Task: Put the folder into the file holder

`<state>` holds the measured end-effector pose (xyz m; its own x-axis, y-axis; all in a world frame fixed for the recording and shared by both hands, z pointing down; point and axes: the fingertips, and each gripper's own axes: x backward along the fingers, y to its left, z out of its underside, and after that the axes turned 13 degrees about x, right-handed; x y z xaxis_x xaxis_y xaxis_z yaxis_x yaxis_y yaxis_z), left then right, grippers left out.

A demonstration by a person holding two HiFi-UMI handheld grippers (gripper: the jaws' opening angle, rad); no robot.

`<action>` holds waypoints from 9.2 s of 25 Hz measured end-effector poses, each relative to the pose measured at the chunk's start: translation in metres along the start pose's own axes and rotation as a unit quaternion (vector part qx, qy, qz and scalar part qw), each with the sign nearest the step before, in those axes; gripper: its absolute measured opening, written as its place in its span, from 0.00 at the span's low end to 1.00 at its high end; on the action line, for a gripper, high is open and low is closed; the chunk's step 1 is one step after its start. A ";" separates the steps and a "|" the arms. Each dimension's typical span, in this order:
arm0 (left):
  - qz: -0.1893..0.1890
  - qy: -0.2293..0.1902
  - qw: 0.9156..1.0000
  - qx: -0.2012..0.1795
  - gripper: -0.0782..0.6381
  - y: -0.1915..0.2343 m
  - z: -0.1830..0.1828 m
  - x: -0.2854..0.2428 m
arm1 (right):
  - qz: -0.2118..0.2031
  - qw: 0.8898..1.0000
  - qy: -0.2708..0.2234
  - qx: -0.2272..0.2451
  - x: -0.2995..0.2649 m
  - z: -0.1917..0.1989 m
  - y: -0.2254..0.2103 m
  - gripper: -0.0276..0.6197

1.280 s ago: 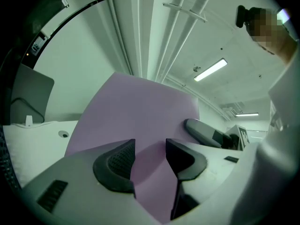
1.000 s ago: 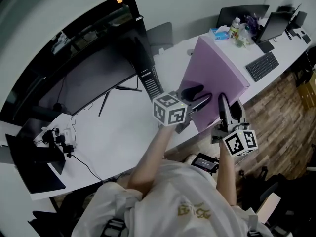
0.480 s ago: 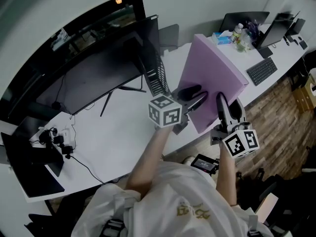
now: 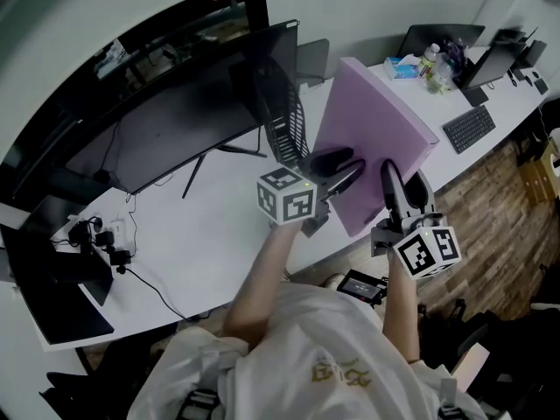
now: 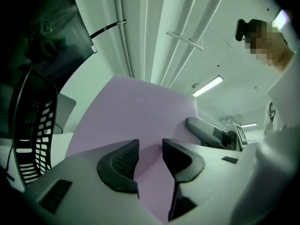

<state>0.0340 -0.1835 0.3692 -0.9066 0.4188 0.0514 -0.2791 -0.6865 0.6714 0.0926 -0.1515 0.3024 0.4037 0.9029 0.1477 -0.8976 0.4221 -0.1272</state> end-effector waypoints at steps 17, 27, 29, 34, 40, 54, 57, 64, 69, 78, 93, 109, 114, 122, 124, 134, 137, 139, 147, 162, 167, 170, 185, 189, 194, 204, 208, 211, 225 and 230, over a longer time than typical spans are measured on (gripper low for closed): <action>-0.017 -0.036 0.999 -0.001 0.34 0.013 -0.024 0.042 | -0.034 0.999 -0.005 -0.002 -0.029 0.002 0.040 0.33; -0.022 -0.040 0.999 0.003 0.34 0.025 -0.030 0.059 | -0.037 0.999 -0.006 0.006 -0.040 0.010 0.057 0.33; -0.023 -0.041 0.999 0.004 0.34 0.028 -0.031 0.061 | -0.035 0.999 -0.010 0.007 -0.042 0.011 0.058 0.33; -0.025 -0.040 0.999 0.008 0.34 0.037 -0.034 0.065 | -0.032 0.999 -0.013 0.020 -0.050 0.017 0.064 0.33; -0.023 -0.041 0.999 0.017 0.33 0.048 -0.037 0.070 | -0.026 0.999 -0.017 0.029 -0.058 0.025 0.072 0.33; -0.029 -0.058 0.997 0.036 0.31 0.076 -0.048 0.079 | -0.016 0.998 -0.048 0.045 -0.080 0.042 0.081 0.33; -0.031 -0.058 0.997 0.031 0.30 0.080 -0.050 0.080 | -0.011 0.997 -0.061 0.048 -0.082 0.045 0.081 0.33; -0.033 -0.062 0.997 0.029 0.29 0.092 -0.057 0.084 | -0.010 0.995 -0.076 0.056 -0.094 0.052 0.085 0.33; -0.030 -0.059 0.997 0.032 0.29 0.100 -0.059 0.083 | -0.007 0.995 -0.082 0.055 -0.099 0.058 0.084 0.33; -0.011 -0.059 0.998 0.035 0.29 0.103 -0.063 0.085 | 0.004 0.993 -0.106 0.054 -0.099 0.059 0.086 0.33; 0.002 -0.064 0.997 0.033 0.29 0.107 -0.067 0.085 | 0.011 0.989 -0.136 0.059 -0.100 0.062 0.086 0.33; -0.006 -0.043 0.998 0.035 0.29 0.121 -0.058 0.083 | 0.005 0.990 -0.127 0.058 -0.103 0.079 0.081 0.33; -0.009 -0.032 0.999 0.038 0.29 0.126 -0.051 0.084 | 0.007 0.991 -0.119 0.058 -0.101 0.087 0.081 0.34; -0.018 -0.014 0.999 0.042 0.29 0.138 -0.040 0.087 | 0.000 0.993 -0.102 0.055 -0.100 0.105 0.082 0.34; -0.019 -0.012 0.999 0.044 0.29 0.140 -0.037 0.088 | -0.002 0.994 -0.097 0.053 -0.099 0.109 0.082 0.34; -0.036 0.003 0.998 0.055 0.30 0.155 -0.022 0.092 | -0.011 0.996 -0.068 0.057 -0.097 0.131 0.083 0.34; -0.047 0.010 0.997 0.058 0.30 0.162 -0.015 0.093 | -0.013 0.997 -0.050 0.059 -0.097 0.141 0.084 0.35; -0.051 0.011 0.997 0.064 0.30 0.167 -0.011 0.094 | -0.014 0.997 -0.038 0.061 -0.098 0.147 0.084 0.35; -0.068 0.021 0.995 0.076 0.30 0.180 0.002 0.098 | -0.022 0.997 0.006 0.079 -0.098 0.168 0.087 0.35; -0.093 0.016 0.989 0.114 0.34 0.198 0.022 0.107 | -0.027 0.992 0.079 0.096 -0.094 0.194 0.090 0.38; -0.101 0.002 0.989 0.111 0.38 0.195 0.020 0.109 | -0.025 0.991 0.082 0.106 -0.087 0.191 0.093 0.40; -0.104 -0.005 0.989 0.106 0.39 0.190 0.017 0.111 | -0.022 0.991 0.080 0.107 -0.081 0.187 0.094 0.40; -0.136 -0.120 0.983 0.026 0.28 0.137 -0.006 0.130 | 0.001 0.996 0.074 0.052 -0.018 0.165 0.096 0.36; -0.146 -0.132 0.981 0.002 0.28 0.117 -0.006 0.131 | 0.001 0.996 0.065 0.064 -0.005 0.152 0.088 0.33; -0.169 -0.143 0.975 -0.036 0.23 0.089 -0.006 0.133 | -0.015 0.996 0.059 0.069 0.010 0.138 0.086 0.24; -0.222 -0.155 0.960 -0.070 0.13 0.047 0.019 0.140 | -0.014 0.994 0.087 0.058 0.051 0.126 0.069 0.06; -0.234 -0.147 0.958 -0.079 0.13 0.034 0.035 0.142 | -0.014 0.995 0.083 0.052 0.069 0.123 0.064 0.06; -0.241 -0.138 0.956 -0.088 0.13 0.026 0.045 0.141 | -0.007 0.993 0.092 0.067 0.080 0.125 0.061 0.06; -0.252 -0.135 0.952 -0.105 0.13 0.013 0.050 0.145 | 0.004 0.991 0.096 0.095 0.088 0.124 0.058 0.06; -0.252 -0.135 0.952 -0.105 0.13 0.017 0.048 0.147 | 0.004 0.990 0.101 0.103 0.085 0.125 0.059 0.06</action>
<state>-0.0886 -0.1054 0.4238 -0.5342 0.8448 -0.0311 -0.7403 -0.4497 0.4996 0.0515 -0.0603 0.4301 0.4056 0.9125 -0.0533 -0.9093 0.4088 0.0779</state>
